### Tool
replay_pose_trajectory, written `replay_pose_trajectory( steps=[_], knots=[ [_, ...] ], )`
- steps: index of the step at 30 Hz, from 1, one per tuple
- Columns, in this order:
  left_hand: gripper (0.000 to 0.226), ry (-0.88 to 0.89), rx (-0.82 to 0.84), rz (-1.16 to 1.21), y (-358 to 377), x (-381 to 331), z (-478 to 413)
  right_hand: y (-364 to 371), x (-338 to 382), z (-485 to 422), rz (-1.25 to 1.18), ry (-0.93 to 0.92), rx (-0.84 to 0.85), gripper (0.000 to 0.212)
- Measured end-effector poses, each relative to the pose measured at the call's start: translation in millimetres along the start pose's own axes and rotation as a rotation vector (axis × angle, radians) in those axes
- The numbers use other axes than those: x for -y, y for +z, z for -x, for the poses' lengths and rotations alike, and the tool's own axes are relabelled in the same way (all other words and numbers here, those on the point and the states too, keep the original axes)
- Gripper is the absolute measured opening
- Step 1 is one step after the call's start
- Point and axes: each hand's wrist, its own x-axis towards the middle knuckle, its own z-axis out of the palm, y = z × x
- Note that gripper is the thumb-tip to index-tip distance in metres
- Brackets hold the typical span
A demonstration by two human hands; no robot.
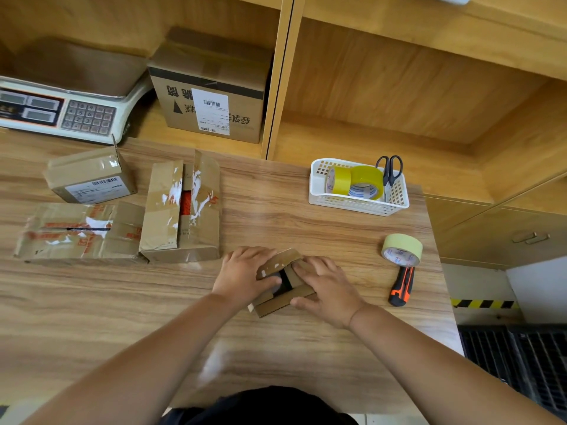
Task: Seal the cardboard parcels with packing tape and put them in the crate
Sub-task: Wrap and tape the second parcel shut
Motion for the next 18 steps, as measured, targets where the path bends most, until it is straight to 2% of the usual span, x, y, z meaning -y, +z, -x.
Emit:
replay_pose_trajectory(
  steps=[3,7,9,11,12,14,16,18],
  knots=[
    [0.087,0.056,0.01,0.034,-1.8,0.2,4.1,-5.3,-5.2,4.1,-0.056,-0.02,0.024,0.091],
    [0.084,0.083,0.073,0.078,0.5,1.6,10.3,-5.2,-9.4,8.6,-0.267,0.089,-0.107,0.095],
    [0.077,0.069,0.087,0.138,1.2,3.2,9.8,-3.9,-11.1,5.9,-0.297,0.061,-0.106,0.093],
    [0.058,0.054,0.119,0.154,-2.1,4.7,8.0,-1.6,-12.1,2.5,-0.269,0.02,-0.076,0.082],
    [0.047,0.048,0.144,0.13,-5.0,5.2,6.7,-0.2,-11.8,0.9,-0.273,0.023,-0.069,0.077],
    [0.043,0.062,0.185,0.039,-11.7,5.6,3.4,2.6,-9.3,-3.0,-0.344,0.061,-0.083,0.069],
    [0.048,0.073,0.242,-0.035,-16.7,5.9,1.2,6.1,-5.1,-7.1,-0.43,0.113,-0.095,0.062],
    [0.07,0.084,0.307,-0.071,-19.9,6.5,0.0,9.2,-2.3,-10.2,-0.483,0.141,-0.119,0.058]
  ],
)
